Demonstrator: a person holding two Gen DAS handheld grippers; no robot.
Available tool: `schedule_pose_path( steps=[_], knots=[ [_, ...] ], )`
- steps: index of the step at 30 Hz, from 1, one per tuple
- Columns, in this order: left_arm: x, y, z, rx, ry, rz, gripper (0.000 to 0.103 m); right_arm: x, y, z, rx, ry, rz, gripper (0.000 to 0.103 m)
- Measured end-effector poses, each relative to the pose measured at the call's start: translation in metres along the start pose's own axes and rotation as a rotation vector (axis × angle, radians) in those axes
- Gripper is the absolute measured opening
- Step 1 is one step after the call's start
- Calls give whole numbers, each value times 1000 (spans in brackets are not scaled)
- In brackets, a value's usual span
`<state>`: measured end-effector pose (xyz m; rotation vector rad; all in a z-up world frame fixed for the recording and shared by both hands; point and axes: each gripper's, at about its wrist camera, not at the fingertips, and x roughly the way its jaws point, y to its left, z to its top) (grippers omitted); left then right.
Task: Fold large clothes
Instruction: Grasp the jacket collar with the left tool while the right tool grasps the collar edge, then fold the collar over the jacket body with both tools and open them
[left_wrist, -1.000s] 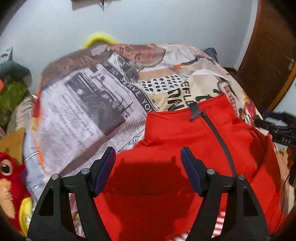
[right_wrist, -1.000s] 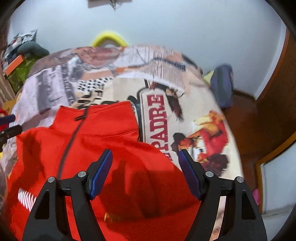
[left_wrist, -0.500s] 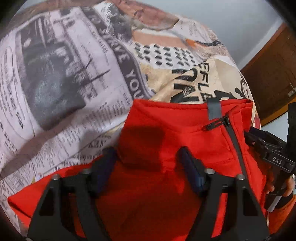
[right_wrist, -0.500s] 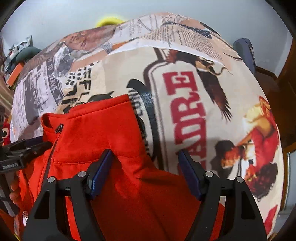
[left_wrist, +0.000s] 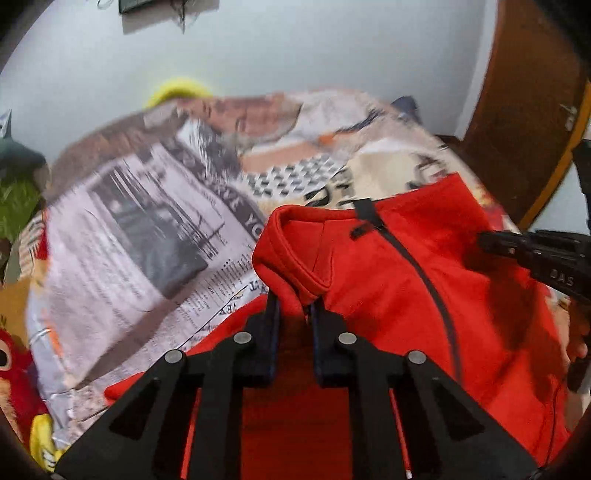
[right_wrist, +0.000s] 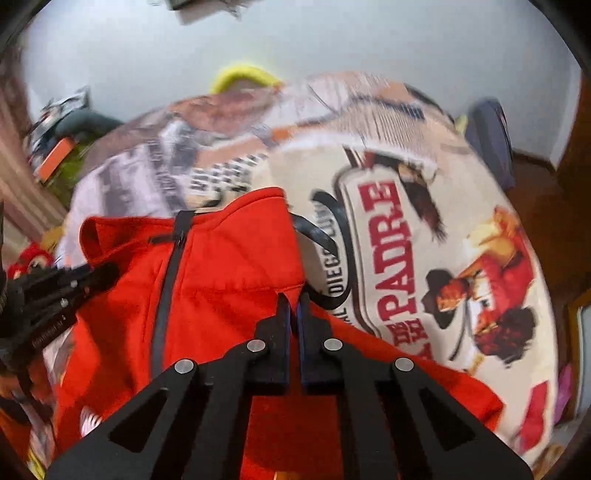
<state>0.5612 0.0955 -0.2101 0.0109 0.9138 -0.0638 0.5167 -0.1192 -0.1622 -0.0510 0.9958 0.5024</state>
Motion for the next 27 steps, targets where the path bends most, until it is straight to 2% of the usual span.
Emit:
schedule_pose_path(
  steps=[4,7,10,14,17,20,23,27],
  knots=[
    [-56,-15,-7,68,-49,3,13,-51,21,-11,-68,-42,-11,3],
    [-96,-25,-21,89,-70,-29,11,-85,37,-24,-114,-63,-22,3],
    [-132,-42,-44,141,-70,-36,10,-114,44,-40,-107,-69,-5,3],
    [-157,-59,-76,173,-54,-46,10,-139,47,-67,-82,-56,31,3],
    [-168,-69,-105,177,-27,-63,10,-151,50,-96,-63,-28,48,3],
    [-171,-75,-133,196,-13,-46,10,-156,54,-126,-58,0,52,3],
    [-164,-79,-160,217,12,-29,10,-154,53,-153,-26,42,61,3],
    [-148,-84,-199,235,88,-12,14,-144,48,-184,13,99,52,3]
  ],
)
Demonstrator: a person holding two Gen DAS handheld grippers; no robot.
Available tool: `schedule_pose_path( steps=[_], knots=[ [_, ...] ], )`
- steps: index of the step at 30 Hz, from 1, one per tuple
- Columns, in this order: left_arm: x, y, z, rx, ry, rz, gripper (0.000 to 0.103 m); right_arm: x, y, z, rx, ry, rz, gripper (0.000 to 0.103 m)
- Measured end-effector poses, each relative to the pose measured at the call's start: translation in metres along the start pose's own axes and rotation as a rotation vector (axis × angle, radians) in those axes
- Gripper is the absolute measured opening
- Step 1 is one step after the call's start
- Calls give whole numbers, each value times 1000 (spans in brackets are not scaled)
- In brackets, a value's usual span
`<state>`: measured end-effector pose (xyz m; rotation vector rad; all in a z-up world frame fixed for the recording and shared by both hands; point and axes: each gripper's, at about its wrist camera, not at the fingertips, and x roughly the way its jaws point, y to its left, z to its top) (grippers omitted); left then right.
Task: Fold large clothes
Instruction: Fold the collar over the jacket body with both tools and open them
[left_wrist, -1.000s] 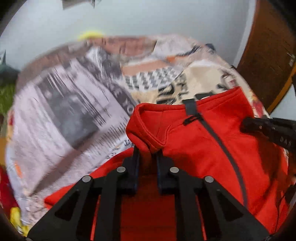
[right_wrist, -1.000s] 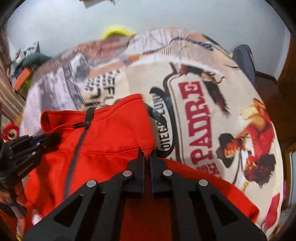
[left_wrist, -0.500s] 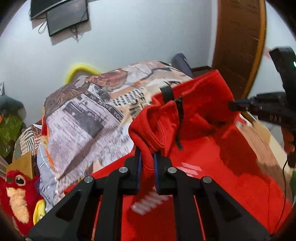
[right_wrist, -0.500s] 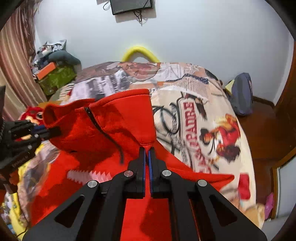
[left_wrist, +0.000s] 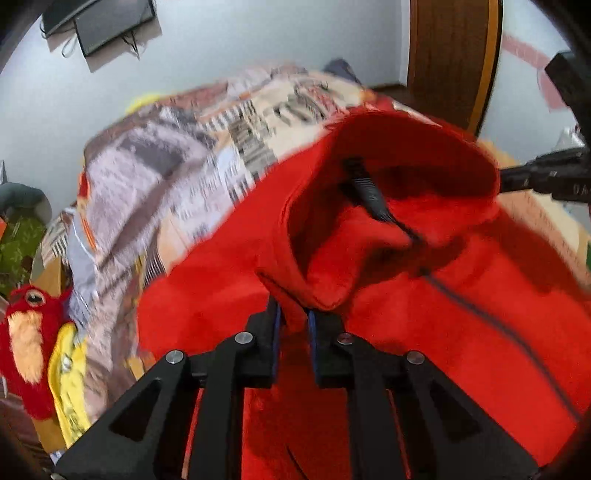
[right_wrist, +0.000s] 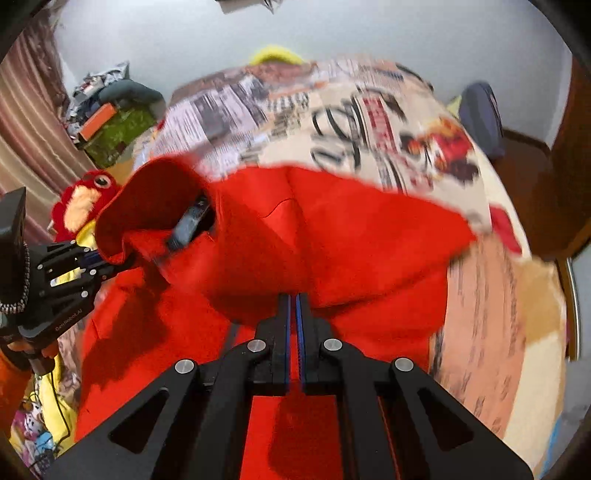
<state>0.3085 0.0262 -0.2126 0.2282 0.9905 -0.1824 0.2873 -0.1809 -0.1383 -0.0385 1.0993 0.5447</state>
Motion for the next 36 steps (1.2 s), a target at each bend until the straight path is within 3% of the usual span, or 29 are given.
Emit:
schedule_pose_path(
  steps=[6,10,12,13,14,15,19,20,24,30,33,36],
  knots=[
    [10,3,-37,-55,85,-8,16,2,-3,-29,3,41,-20,3],
    [-6,20,-45,-133,76,-37,20,-10,-3,-29,1,18,-36,3],
    [-19,33,-45,-180,55,-36,30,-15,0,-27,2,0,-47,3],
    [-26,43,-44,-206,47,-16,44,-19,0,-22,4,-15,-46,4],
    [-31,49,-42,-222,38,4,51,-22,0,-18,5,-24,-50,6],
    [-38,59,-39,-245,17,31,52,-23,1,-14,7,-33,-56,8],
    [-47,98,-26,-330,-7,95,61,-28,2,5,35,-78,-60,58],
    [-47,109,-24,-354,-15,107,63,-29,1,9,41,-103,-62,62],
    [-31,150,-22,-483,-2,94,63,-24,-4,26,69,-124,-58,64],
    [19,185,-37,-675,49,-51,63,10,-22,45,80,-96,-106,65],
    [47,192,-50,-746,102,-66,63,28,-27,51,88,-65,-84,65],
    [77,197,-59,-782,166,-33,60,49,-30,54,78,-43,-80,65]
  ],
)
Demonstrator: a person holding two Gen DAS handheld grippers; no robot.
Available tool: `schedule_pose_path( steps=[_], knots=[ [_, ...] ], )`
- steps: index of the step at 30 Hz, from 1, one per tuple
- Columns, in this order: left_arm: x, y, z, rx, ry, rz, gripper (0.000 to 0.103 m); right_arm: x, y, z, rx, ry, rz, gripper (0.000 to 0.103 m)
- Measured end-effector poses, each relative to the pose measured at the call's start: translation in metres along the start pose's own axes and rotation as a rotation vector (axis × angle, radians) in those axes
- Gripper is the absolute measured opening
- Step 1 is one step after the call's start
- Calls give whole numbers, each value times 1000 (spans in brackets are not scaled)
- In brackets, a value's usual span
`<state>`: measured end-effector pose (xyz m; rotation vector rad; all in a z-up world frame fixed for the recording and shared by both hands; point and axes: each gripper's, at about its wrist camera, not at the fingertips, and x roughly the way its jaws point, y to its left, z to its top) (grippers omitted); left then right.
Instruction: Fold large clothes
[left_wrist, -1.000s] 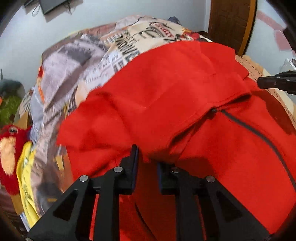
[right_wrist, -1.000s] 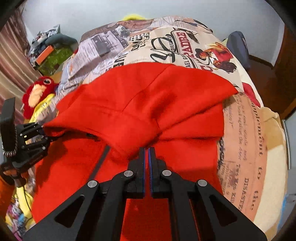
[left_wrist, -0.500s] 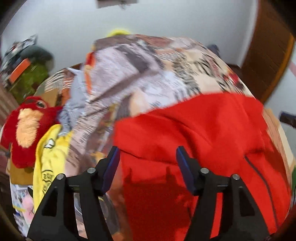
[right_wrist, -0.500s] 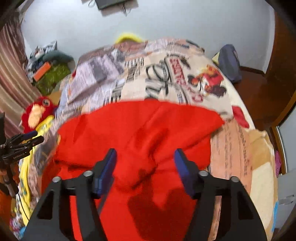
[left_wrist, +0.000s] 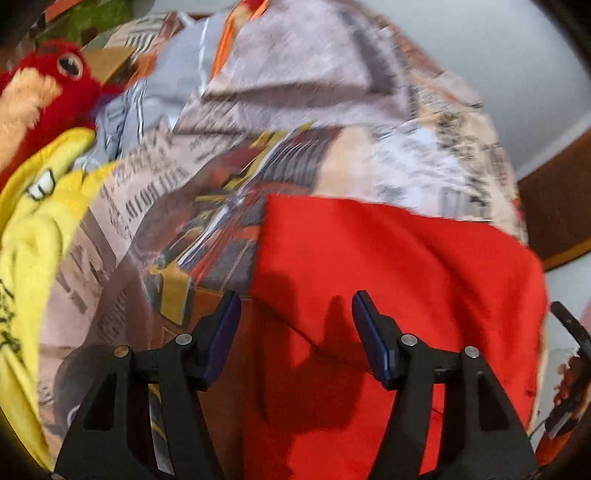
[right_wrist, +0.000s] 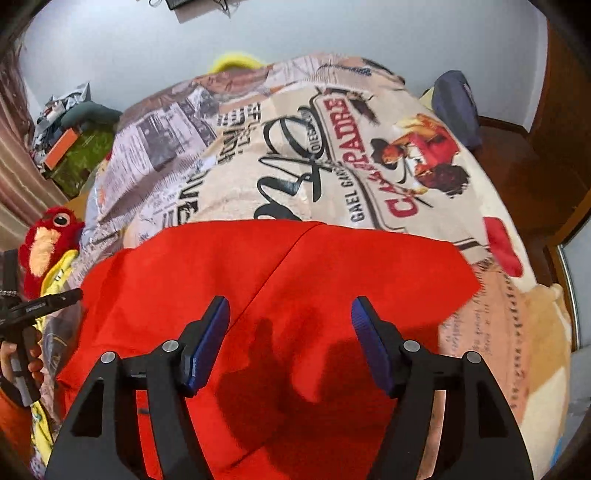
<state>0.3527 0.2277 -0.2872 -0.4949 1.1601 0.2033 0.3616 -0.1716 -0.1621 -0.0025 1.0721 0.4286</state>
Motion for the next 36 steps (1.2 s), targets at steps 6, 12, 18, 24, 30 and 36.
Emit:
schedule_pose_path(
  steps=[6,12,18,24,30,36],
  knots=[
    [21,-1,10,-12,-37,-8,10,36,-10,-3,25,62,-16,65],
    [8,-6,16,27,-92,60,6,39,-10,-7,-55,55,-67,65],
    [-6,-2,11,56,-108,58,7,34,-19,-16,-80,74,-150,66],
    [-29,-25,-10,207,-139,134,7,4,-18,-22,-53,77,-131,66],
    [-81,-72,-17,324,-223,65,11,-30,11,-24,-104,3,-82,66],
    [-98,-129,-28,409,-265,-10,12,-28,36,-26,-121,-4,11,66]
  ],
)
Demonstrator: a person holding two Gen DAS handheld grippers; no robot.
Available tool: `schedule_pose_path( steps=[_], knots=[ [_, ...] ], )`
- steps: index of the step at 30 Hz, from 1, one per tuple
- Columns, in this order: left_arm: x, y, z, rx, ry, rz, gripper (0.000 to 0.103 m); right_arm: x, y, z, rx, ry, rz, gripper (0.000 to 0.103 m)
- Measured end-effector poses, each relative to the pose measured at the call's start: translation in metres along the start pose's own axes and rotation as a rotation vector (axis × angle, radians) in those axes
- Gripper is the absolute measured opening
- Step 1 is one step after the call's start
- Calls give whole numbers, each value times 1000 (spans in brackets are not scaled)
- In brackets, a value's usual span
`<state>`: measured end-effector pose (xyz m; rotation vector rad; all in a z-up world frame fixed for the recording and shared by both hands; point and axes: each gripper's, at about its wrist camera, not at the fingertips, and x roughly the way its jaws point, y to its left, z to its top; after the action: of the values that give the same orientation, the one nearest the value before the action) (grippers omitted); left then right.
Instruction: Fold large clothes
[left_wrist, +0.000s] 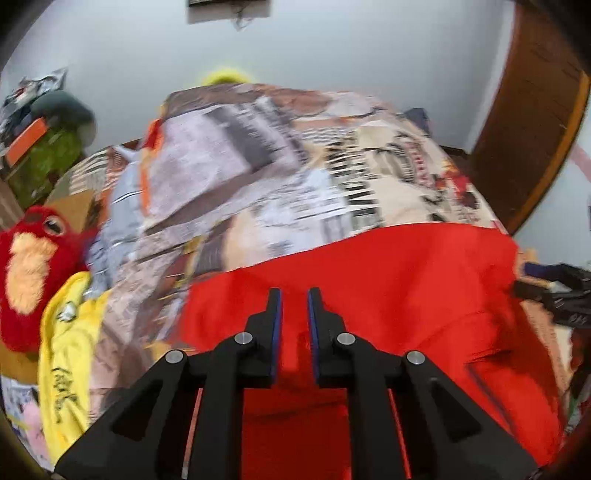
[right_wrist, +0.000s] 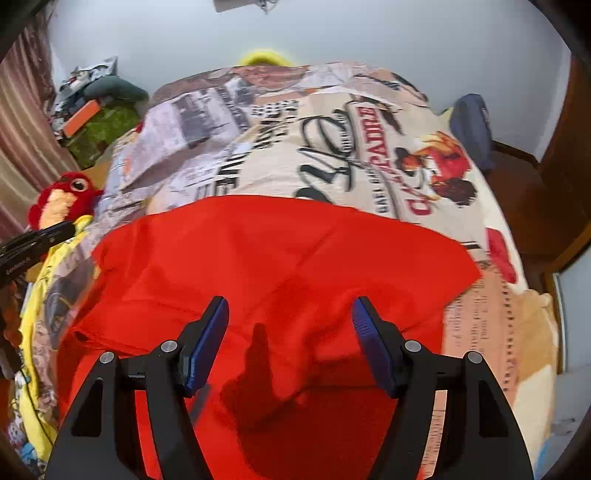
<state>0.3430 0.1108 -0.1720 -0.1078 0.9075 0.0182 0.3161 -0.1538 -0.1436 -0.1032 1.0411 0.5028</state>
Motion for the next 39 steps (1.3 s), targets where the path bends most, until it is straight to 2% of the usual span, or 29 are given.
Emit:
schedule_pose_path(
  steps=[5,9,12,15,18,20,22,24,31,39],
  knots=[
    [19,-39,-3,73,25,-49,12,17,10,-3,-7,25,34,66],
    [40,-60,-12,120,67,-53,12,34,9,-5,-9,67,40,66],
    [56,-62,-23,122,113,-71,12,43,5,-12,-2,99,38,66],
    [68,-60,-38,132,156,-55,12,49,-6,-20,28,114,6,66],
    [66,-57,-50,148,149,-52,19,46,-20,-26,74,118,42,69],
    [61,-53,-54,151,142,-20,40,42,-24,-28,81,121,34,70],
    [55,-48,-57,135,133,4,47,37,-25,-32,76,127,16,70],
    [48,-39,-61,102,143,-4,47,32,-25,-37,64,133,-10,70],
    [8,-16,-70,53,130,45,47,-7,-24,-51,35,102,-73,70],
    [-74,10,-78,19,40,102,48,-84,-8,-57,-51,-34,-168,70]
  ],
)
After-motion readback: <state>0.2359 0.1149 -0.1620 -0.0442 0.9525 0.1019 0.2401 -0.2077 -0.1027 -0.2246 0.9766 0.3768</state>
